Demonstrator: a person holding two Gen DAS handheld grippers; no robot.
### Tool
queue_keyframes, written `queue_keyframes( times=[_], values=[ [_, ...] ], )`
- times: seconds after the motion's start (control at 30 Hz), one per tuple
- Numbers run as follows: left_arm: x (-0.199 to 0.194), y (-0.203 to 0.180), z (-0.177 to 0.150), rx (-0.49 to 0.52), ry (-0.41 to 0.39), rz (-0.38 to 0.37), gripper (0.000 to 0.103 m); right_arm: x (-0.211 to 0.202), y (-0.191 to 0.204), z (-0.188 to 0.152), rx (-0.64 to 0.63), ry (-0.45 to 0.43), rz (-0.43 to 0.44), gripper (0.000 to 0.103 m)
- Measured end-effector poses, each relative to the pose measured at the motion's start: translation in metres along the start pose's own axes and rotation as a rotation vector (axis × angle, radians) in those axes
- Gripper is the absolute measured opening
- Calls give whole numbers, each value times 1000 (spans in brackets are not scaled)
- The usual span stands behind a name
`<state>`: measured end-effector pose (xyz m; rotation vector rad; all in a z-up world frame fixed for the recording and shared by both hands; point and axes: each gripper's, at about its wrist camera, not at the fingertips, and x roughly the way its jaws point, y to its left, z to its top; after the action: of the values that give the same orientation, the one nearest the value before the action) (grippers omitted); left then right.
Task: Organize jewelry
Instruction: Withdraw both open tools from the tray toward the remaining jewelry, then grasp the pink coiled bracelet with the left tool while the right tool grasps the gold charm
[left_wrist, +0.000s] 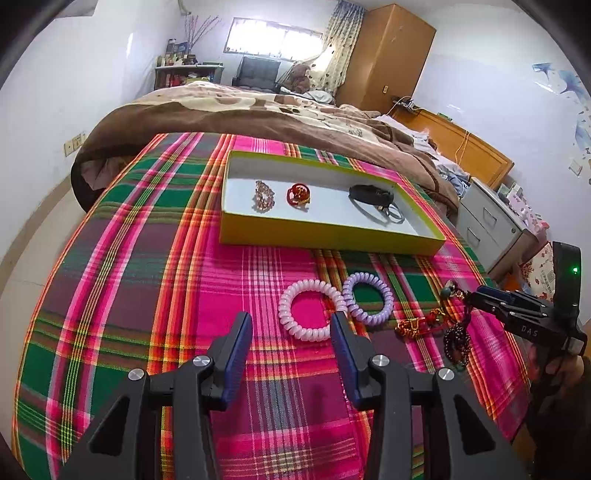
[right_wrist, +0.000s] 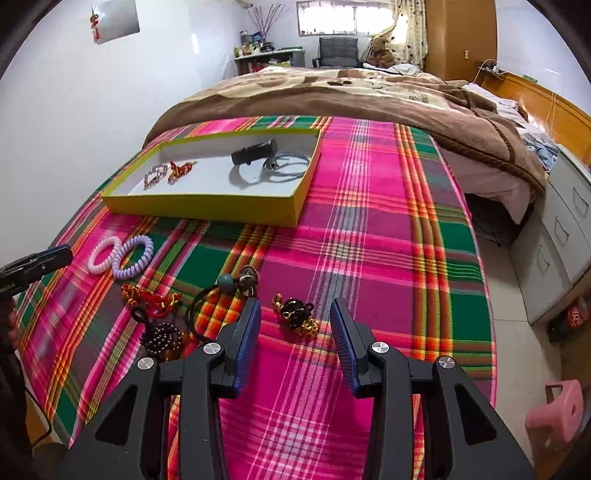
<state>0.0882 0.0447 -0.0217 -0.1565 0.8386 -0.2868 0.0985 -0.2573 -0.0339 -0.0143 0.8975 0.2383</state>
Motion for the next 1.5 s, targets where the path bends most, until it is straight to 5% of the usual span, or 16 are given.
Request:
queue_keyframes(
  times=[0.4, 0.5, 0.73, 1.27, 1.5],
  values=[
    [13, 3, 1, -10, 36, 7, 43, 12, 4, -2, -35, 23, -37, 40],
    [17, 0, 2, -5, 45, 4, 43, 12, 4, -2, -34, 21, -43, 24],
    [25, -5, 3, 14, 63, 5, 43, 11, 3, -2, -27, 19, -47, 17],
    [39, -16, 12, 90, 88, 74, 43, -9, -10, -4, 57, -59, -51, 16],
    [44, -26, 12, 177, 106, 144, 19, -11, -11, -5, 65, -63, -42, 16]
  ],
)
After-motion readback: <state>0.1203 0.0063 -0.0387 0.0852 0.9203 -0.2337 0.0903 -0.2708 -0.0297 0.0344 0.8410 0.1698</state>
